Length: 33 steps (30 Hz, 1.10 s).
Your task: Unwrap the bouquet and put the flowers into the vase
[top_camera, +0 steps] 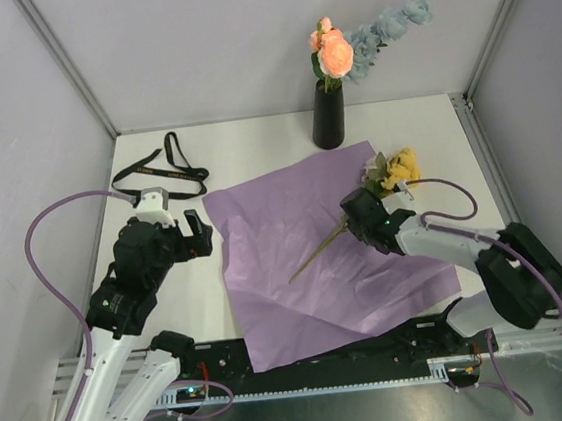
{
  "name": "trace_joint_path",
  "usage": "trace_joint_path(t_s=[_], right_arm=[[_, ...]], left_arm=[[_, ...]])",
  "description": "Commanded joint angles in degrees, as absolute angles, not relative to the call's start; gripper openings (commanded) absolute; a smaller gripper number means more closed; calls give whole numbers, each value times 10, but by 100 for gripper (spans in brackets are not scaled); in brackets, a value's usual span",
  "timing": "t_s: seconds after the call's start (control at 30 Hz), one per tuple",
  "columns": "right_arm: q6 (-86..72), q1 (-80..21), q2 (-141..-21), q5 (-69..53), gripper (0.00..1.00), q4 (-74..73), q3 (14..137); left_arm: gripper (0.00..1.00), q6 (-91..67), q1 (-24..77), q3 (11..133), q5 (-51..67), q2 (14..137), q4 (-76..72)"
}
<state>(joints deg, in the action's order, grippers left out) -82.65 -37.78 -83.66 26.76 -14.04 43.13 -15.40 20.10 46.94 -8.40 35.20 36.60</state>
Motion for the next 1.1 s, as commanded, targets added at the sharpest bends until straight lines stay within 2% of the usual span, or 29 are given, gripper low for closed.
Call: trace_joint_path(t_s=[0.0, 0.23, 0.43, 0.5, 0.57, 0.7, 0.77, 1.07], right_arm=[[-831, -407, -772, 393, 0, -194, 436], [-786, -449, -718, 504, 0, -189, 437], [-639, -482, -655, 576, 0, -78, 434], [-570, -496, -644, 575, 0, -17, 429], [-521, -507, -634, 568, 0, 24, 427], [-471, -535, -614, 548, 0, 72, 424], [-473, -550, -609, 541, 0, 82, 422], [-512, -579, -593, 493, 0, 126, 403]], left_arm=[[99, -143, 201, 472, -89, 350, 355], [100, -143, 201, 471, -85, 351, 356], [100, -142, 201, 471, -76, 351, 355], [100, -145, 201, 472, -50, 355, 355], [99, -158, 201, 480, 23, 369, 350], [96, -235, 207, 492, 239, 428, 291], [95, -268, 229, 489, 302, 455, 238], [93, -299, 377, 519, 284, 588, 133]])
